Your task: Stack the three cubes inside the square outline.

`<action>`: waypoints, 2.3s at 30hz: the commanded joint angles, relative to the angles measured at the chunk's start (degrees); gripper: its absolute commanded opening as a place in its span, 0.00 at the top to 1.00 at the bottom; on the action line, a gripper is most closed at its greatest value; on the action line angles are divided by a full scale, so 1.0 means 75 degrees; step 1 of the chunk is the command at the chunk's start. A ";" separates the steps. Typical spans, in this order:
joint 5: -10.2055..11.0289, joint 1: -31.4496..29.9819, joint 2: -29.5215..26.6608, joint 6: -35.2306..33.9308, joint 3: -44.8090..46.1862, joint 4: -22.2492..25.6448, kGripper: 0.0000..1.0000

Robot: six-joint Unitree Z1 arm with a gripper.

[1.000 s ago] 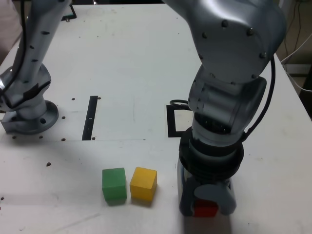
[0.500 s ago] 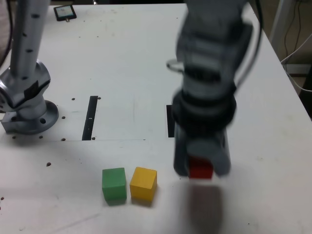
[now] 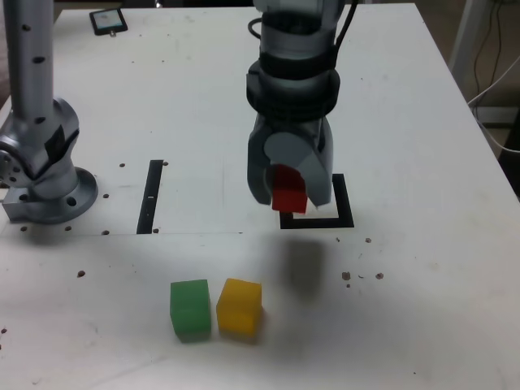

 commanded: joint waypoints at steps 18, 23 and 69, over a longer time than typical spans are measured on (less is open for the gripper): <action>0.0138 0.1106 0.0048 0.0736 0.1269 -0.1538 0.81; 0.0129 0.1153 0.0074 0.0876 0.1216 -0.1716 0.81; 0.0680 -0.0739 -0.1063 0.0670 -0.0625 0.1038 0.00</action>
